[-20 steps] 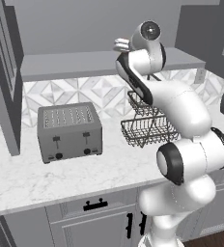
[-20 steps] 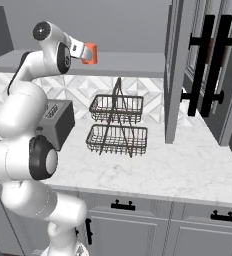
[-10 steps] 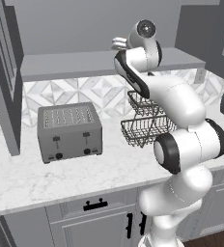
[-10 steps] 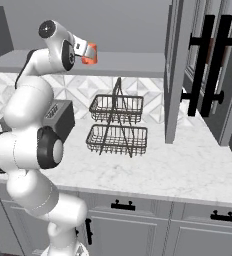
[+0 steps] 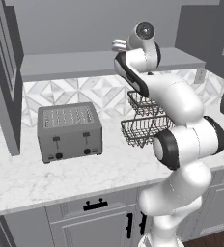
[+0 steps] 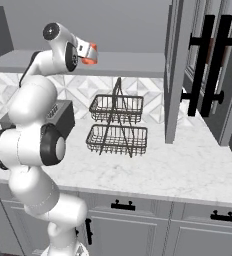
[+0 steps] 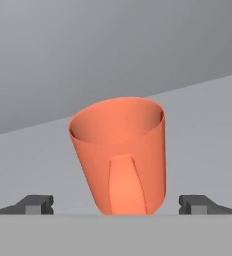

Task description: Gather all objects into one cabinet and sort the glasses and bowls to opposite sides.

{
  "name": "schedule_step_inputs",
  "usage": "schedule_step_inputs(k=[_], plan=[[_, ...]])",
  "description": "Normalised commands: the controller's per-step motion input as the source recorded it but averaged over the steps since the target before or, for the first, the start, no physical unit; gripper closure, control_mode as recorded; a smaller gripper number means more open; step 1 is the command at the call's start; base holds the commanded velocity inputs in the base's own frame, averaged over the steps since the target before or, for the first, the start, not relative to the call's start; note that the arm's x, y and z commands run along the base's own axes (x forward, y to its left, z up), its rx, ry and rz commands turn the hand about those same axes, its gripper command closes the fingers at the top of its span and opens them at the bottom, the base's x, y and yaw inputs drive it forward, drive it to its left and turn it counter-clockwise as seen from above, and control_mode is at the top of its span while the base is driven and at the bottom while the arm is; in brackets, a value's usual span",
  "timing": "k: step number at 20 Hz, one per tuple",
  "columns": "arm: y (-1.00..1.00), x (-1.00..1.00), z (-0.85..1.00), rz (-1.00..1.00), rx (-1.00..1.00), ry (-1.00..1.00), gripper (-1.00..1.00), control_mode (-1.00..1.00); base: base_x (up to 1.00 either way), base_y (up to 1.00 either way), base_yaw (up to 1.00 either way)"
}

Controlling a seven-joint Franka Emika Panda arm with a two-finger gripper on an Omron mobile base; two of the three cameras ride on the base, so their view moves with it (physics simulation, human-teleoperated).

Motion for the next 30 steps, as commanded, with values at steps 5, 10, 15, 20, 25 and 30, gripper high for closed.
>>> schedule_step_inputs(k=[5, 10, 15, 20, 25, 30], plan=[[-0.02, 0.06, -0.06, 0.00, 0.00, 0.00, -1.00, -1.00, 0.00, 0.00, 0.00], [0.00, 0.06, -0.01, 0.00, 0.00, 0.00, -1.00, -1.00, 0.00, 0.00, 0.00], [0.00, 0.04, -0.04, 0.00, 0.00, 0.00, 1.00, -1.00, 0.00, 0.00, 0.00], [0.00, 0.14, -0.15, 0.00, 0.00, 0.00, 1.00, -1.00, 0.00, 0.00, 0.00], [-0.09, -0.01, -0.11, 0.00, 0.00, 0.00, 1.00, -1.00, 0.00, 0.00, 0.00], [-0.26, -0.78, 0.00, 0.02, 0.06, -0.04, 1.00, -1.00, 0.00, 0.00, 0.00]])
